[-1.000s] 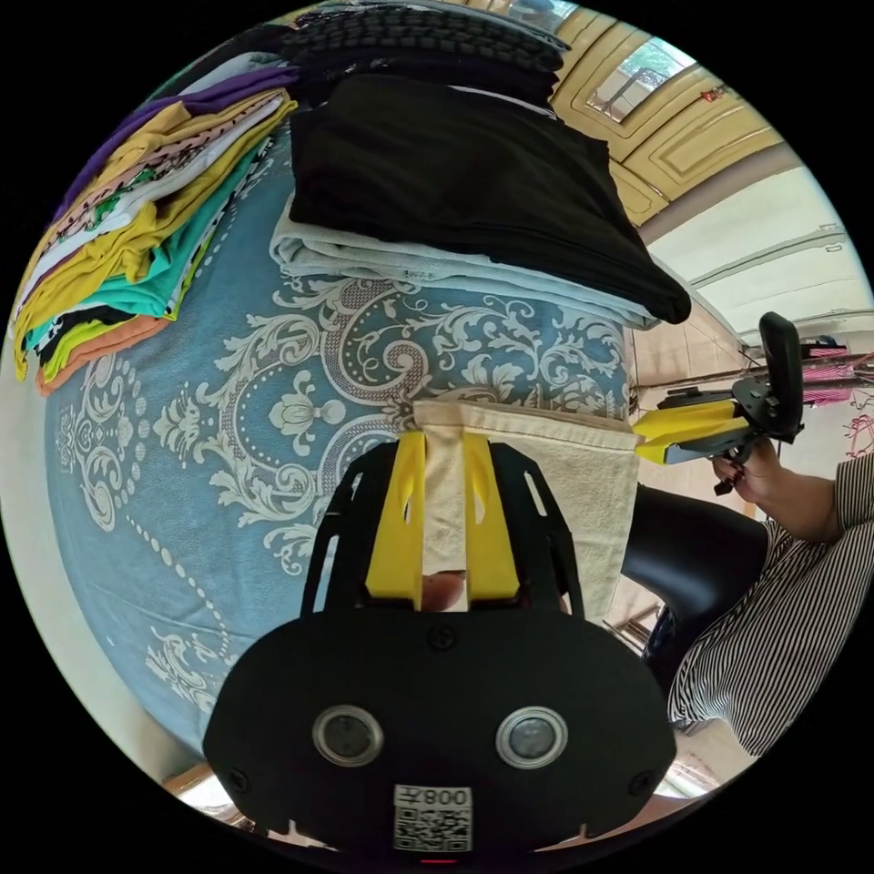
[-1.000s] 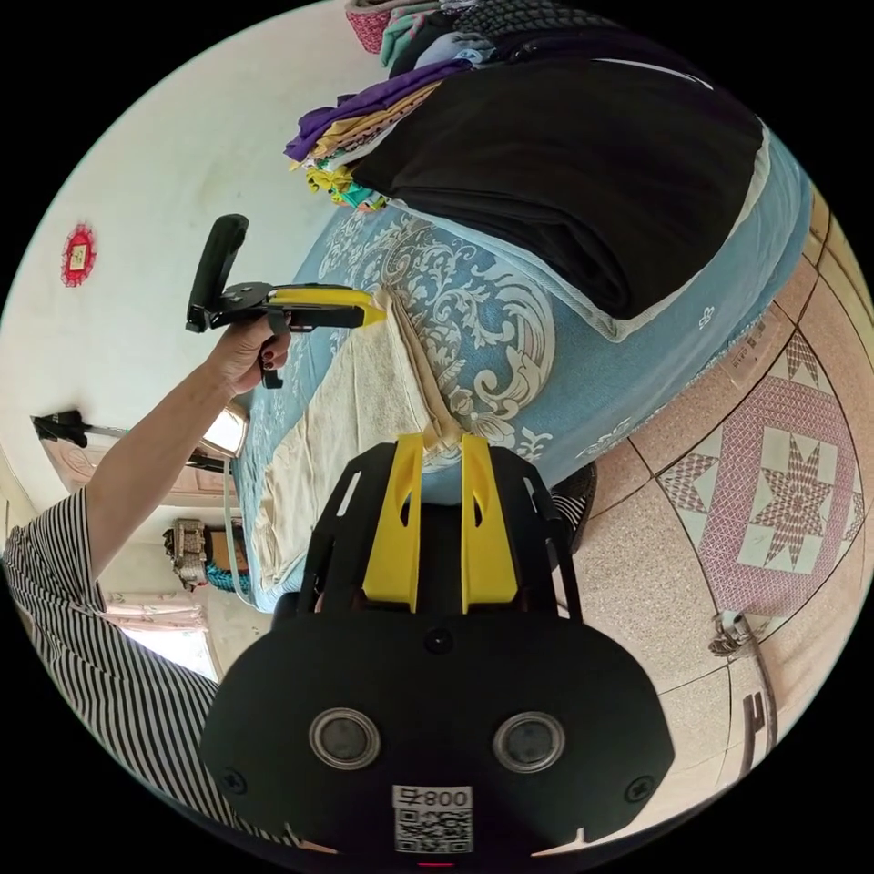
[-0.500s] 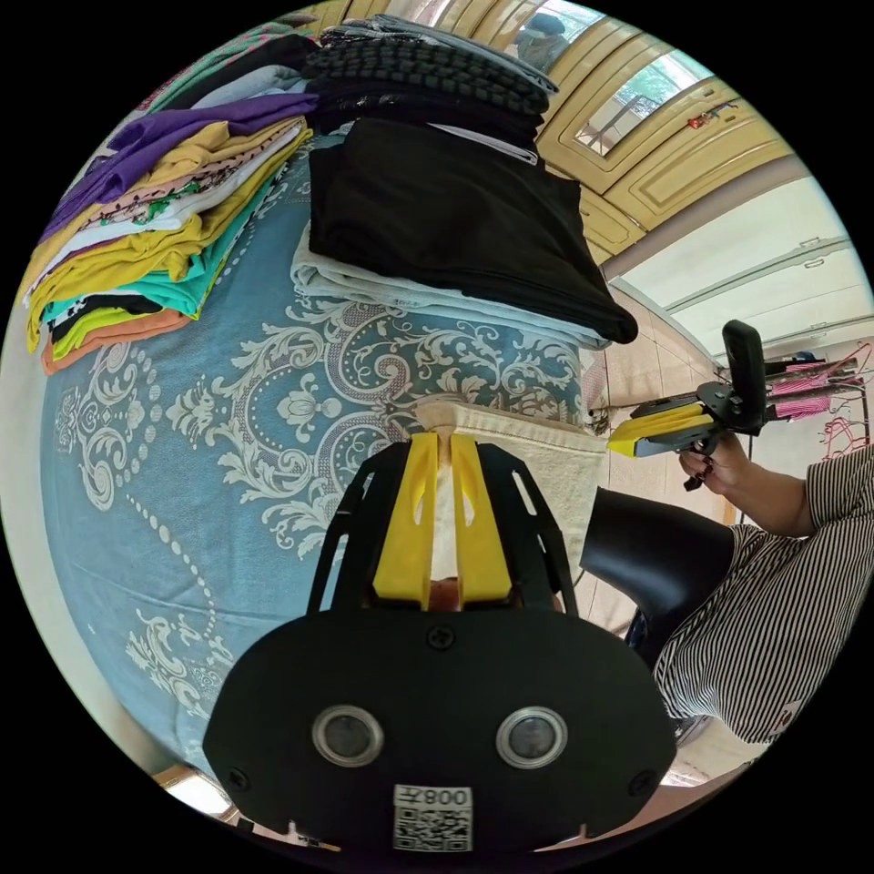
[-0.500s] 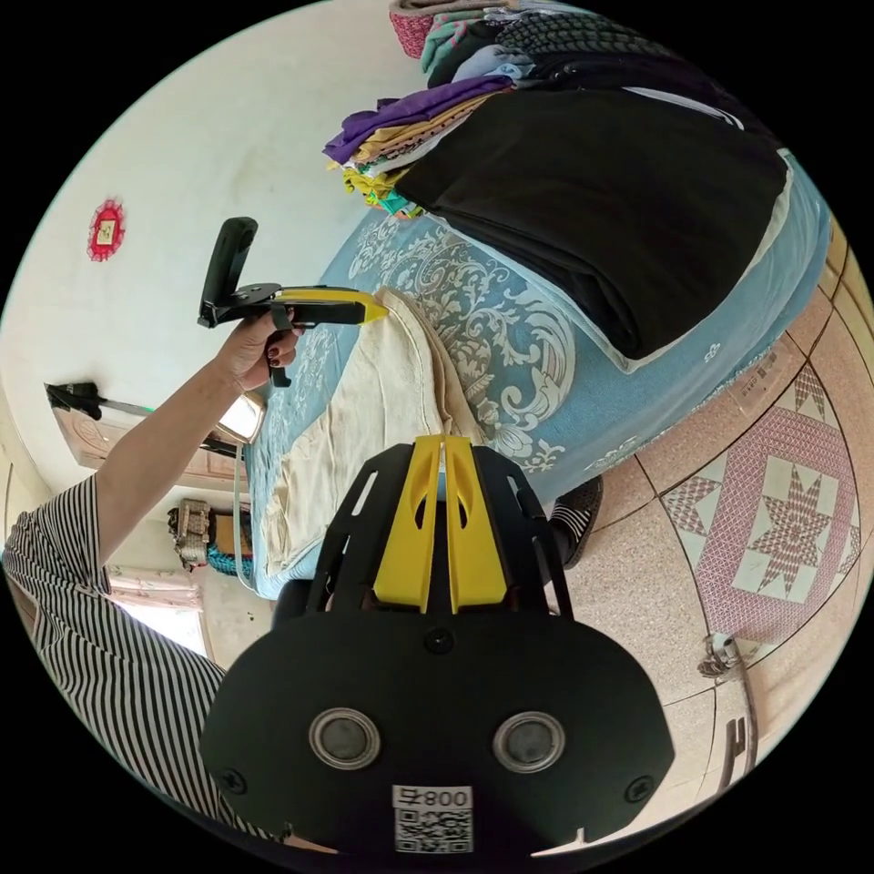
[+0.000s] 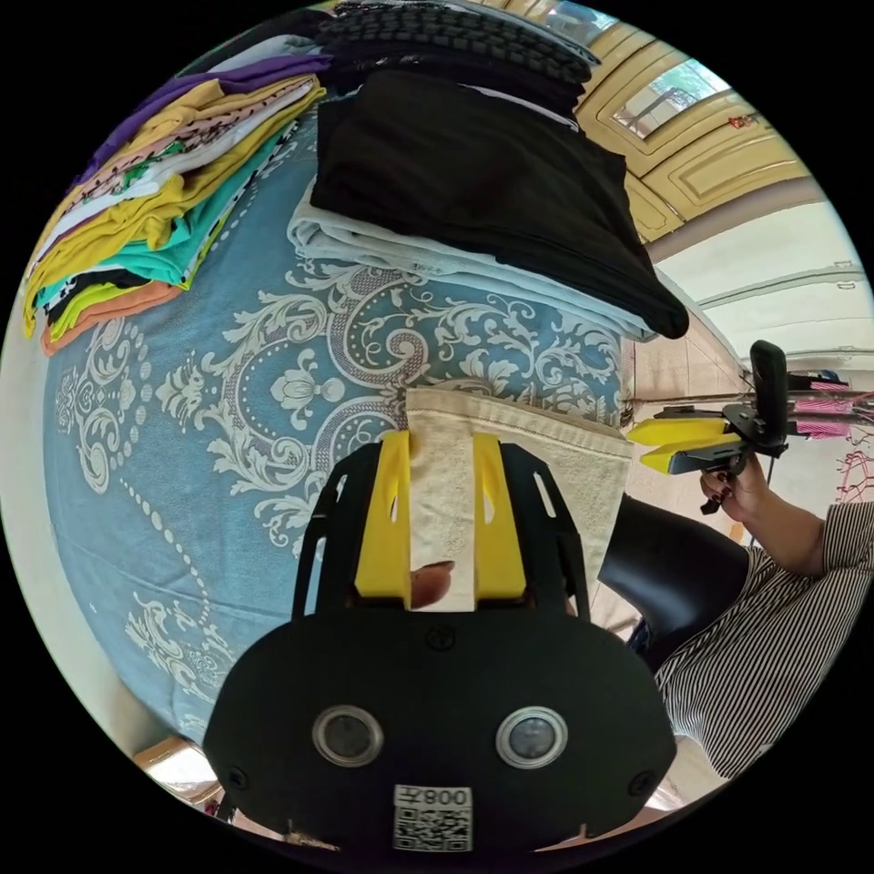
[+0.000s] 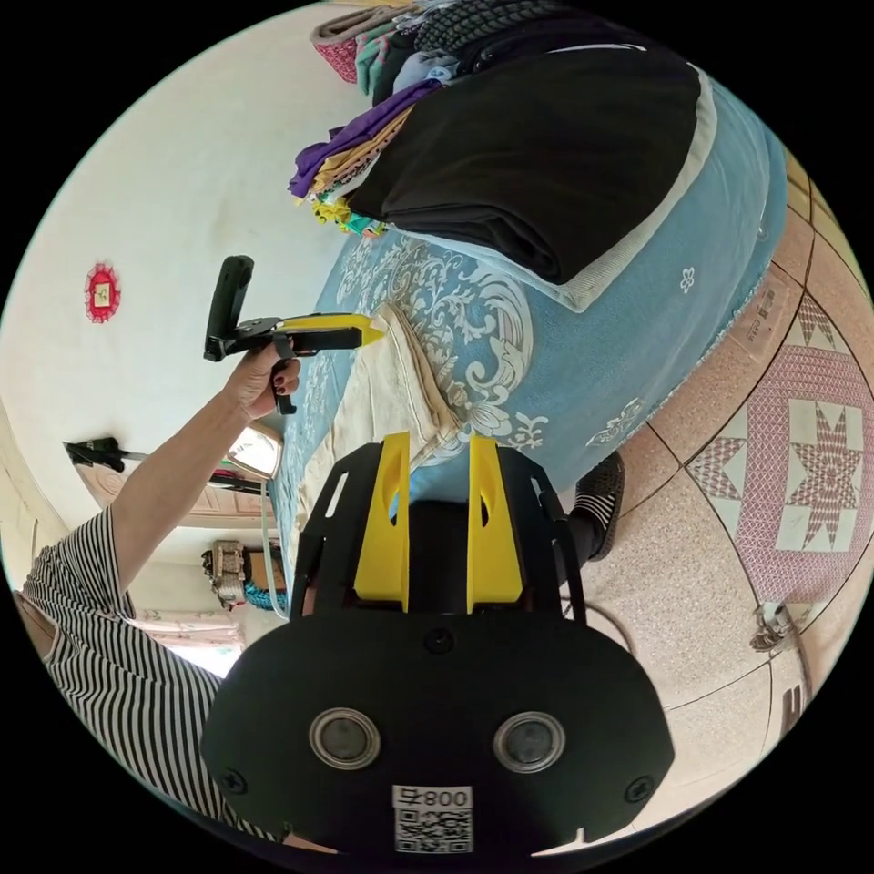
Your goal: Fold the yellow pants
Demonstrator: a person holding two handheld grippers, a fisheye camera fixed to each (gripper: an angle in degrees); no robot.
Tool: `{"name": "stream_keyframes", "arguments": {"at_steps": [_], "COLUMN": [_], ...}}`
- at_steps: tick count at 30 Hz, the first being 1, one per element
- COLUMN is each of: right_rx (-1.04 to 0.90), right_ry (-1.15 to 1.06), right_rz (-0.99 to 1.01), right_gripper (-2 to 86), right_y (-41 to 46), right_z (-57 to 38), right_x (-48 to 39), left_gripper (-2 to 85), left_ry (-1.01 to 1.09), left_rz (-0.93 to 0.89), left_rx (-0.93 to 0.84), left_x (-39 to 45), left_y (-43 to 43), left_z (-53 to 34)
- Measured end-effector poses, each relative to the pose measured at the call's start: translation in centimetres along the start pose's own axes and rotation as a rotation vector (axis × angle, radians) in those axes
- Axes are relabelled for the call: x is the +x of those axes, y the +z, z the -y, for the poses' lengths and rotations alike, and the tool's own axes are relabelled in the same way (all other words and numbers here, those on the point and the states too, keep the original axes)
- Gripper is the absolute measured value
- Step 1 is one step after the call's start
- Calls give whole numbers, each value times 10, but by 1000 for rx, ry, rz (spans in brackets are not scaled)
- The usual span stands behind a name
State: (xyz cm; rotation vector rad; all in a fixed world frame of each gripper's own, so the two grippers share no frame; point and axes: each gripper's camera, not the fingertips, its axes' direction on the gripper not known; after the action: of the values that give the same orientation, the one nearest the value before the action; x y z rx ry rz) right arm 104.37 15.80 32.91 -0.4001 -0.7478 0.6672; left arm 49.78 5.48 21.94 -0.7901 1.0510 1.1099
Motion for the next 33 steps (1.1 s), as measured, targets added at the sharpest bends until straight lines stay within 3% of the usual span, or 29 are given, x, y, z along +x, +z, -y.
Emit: {"name": "stream_keyframes", "arguments": {"at_steps": [15, 25, 33], "right_rx": [-2, 25, -22], "right_ry": [7, -214, -451], "right_rz": [10, 94, 255], "right_gripper": [45, 26, 26], "right_y": [24, 20, 31], "right_z": [8, 1, -16], "right_x": [-33, -119, -216], "left_gripper": [26, 20, 19], "left_ry": [25, 76, 67], "left_rz": [-65, -68, -103], "left_rx": [39, 179, 385], "left_x": [-16, -19, -34], "left_y": [-42, -119, -204], "left_z": [-51, -138, -274]}}
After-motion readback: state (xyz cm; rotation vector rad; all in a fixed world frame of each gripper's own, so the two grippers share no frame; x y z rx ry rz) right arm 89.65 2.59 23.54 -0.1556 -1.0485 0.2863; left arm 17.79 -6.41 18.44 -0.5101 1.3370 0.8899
